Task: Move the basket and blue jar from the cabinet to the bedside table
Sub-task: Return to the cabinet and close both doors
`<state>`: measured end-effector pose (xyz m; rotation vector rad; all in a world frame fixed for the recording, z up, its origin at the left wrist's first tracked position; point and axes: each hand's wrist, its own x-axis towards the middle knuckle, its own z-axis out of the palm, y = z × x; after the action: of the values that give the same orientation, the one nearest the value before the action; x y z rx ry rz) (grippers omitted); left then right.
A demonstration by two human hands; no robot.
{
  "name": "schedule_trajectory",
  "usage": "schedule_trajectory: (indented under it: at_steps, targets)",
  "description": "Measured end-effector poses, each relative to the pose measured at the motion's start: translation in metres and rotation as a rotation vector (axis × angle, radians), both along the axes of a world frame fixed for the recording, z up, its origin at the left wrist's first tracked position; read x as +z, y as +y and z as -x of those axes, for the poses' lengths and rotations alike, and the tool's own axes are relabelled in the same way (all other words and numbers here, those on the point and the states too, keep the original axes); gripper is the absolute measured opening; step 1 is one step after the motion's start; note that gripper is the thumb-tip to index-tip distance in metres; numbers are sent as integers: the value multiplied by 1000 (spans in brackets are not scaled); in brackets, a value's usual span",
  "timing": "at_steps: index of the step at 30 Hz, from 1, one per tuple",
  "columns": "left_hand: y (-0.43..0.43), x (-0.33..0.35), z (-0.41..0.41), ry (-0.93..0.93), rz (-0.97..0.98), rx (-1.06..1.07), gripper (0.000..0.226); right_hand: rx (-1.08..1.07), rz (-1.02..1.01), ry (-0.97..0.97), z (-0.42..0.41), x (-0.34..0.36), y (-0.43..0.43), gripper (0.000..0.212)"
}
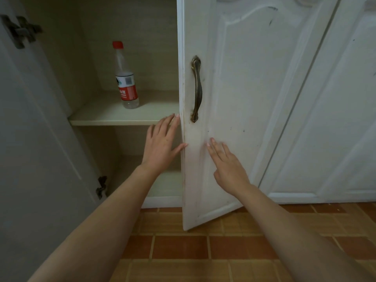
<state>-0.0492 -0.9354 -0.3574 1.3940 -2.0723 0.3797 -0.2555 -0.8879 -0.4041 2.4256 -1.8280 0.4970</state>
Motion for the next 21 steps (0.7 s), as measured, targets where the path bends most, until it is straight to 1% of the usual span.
schedule_trajectory:
  at_steps: [5,12,17,21]
  targets:
    - [-10,1,-2,0,-29,26,80,-12,-4,14,-4,3,-9,84]
    - [-11,0,-1,52,-54,34,81,5,11,-5,-6,8,-8,81]
    - [2,1,-2,66,-44,22,79,-4,18,-21,-8,10,4,78]
    - [23,4,-15,34,-35,56,75,4,27,-52,-12,18,18,68]
